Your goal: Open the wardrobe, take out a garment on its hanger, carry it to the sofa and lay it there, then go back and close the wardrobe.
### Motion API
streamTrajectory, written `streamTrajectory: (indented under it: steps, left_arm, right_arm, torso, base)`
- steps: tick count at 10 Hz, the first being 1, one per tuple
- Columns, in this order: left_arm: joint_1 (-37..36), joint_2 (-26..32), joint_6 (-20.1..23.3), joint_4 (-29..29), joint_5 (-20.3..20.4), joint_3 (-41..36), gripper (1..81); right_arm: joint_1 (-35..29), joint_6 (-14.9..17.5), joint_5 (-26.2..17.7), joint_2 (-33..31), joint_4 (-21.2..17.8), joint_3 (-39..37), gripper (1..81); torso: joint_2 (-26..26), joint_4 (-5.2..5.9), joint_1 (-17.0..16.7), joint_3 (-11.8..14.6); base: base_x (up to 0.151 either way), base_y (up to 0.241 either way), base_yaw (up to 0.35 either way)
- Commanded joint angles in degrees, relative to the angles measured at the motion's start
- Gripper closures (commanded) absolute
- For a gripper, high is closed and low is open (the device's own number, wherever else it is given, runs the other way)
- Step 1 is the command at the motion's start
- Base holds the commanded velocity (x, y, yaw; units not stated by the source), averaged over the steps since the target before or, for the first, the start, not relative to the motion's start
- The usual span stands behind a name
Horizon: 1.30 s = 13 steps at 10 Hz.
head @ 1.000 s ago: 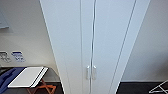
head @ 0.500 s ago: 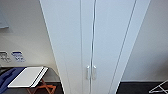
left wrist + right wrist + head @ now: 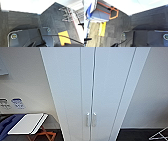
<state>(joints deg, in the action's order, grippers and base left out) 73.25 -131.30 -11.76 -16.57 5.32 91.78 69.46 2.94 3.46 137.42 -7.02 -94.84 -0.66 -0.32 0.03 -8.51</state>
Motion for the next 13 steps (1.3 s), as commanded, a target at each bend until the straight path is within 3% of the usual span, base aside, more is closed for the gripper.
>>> streamTrajectory:
  steps: [1, 7, 13]
  left_arm:
    - [-9.57, 7.89, 0.51, -3.38, -1.71, -9.51, 1.0]
    - [-20.98, 15.63, 0.43, -5.31, -2.15, -20.24, 1.0]
    - [-33.73, 14.93, -0.28, -3.83, -2.06, -20.5, 1.0]
  right_arm:
    - [-10.41, 0.4, -2.5, -6.24, 0.43, 10.71, 1.0]
    - [-25.1, 0.05, -3.37, -12.67, -0.1, 23.4, 1.0]
    - [-37.5, -0.3, -4.78, -8.46, -0.71, 19.36, 1.0]
  torso:
    - [0.0, 0.0, 0.0, 0.0]
    - [0.07, 0.0, 0.09, -0.07]
    - [0.13, 0.0, 0.13, -0.15]
  base:
    - [0.0, 0.0, 0.0]
    - [0.0, 0.0, 0.0]
    - [0.0, 0.0, 0.0]
